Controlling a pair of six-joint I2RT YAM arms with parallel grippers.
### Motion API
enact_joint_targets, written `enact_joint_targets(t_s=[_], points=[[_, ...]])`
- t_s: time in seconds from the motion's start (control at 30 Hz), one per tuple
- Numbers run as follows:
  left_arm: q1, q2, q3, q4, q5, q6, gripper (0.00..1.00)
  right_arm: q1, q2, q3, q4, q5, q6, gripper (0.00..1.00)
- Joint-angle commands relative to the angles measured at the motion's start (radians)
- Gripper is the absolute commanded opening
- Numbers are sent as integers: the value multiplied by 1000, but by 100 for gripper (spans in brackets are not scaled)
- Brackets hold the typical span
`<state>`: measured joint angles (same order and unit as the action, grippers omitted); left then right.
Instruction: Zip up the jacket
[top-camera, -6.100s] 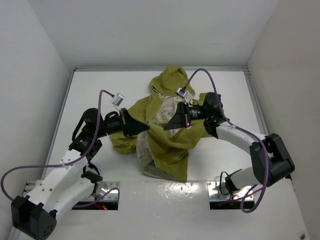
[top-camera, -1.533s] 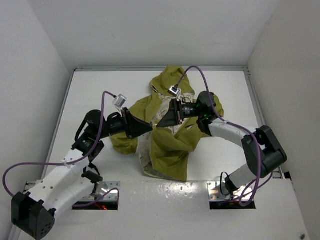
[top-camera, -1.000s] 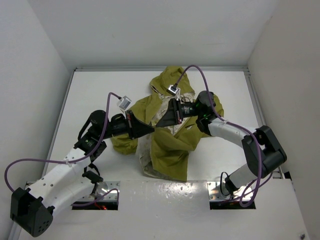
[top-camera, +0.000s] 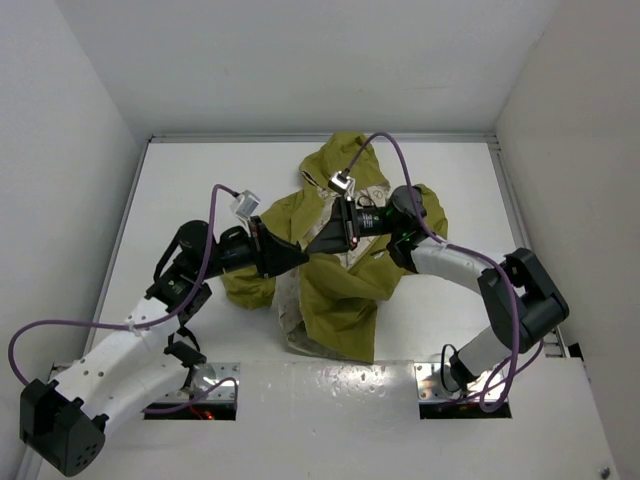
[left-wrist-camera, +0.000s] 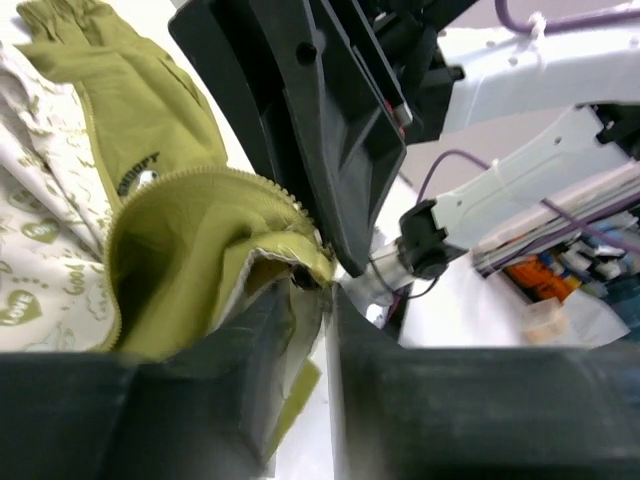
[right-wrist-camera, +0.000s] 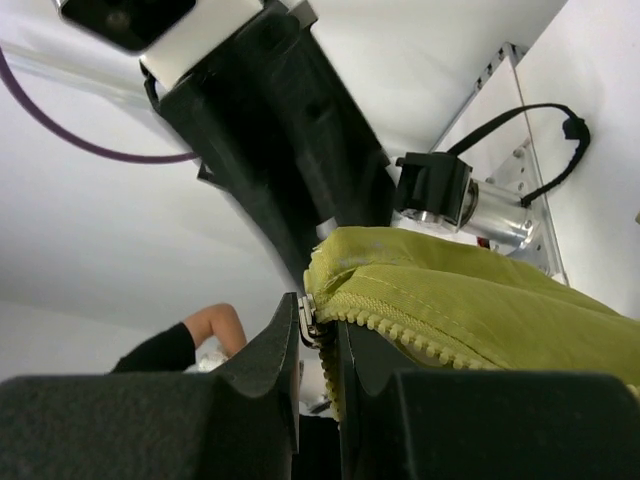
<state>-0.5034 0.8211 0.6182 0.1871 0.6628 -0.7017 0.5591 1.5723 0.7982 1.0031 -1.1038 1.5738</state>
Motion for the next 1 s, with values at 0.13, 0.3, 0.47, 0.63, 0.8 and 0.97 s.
enact_joint_targets(t_s=[0.13, 0.3, 0.47, 0.63, 0.8, 0.97], points=[[32, -45, 41, 37, 14, -53, 46, 33, -29, -33, 156, -76, -67, 0], [42, -10, 51, 52, 27, -123, 48, 39, -29, -33, 141, -80, -92, 0], [51, -10, 51, 74, 38, -150, 47, 39, -44, -47, 124, -84, -112, 0], [60, -10, 72, 98, 72, -173, 44, 36, -43, -59, 120, -90, -129, 0], [60, -10, 92, 88, 95, -183, 42, 27, -43, -59, 111, -88, -130, 0], [51, 0, 81, 87, 95, -170, 41, 21, -37, -40, 106, -79, -124, 0]])
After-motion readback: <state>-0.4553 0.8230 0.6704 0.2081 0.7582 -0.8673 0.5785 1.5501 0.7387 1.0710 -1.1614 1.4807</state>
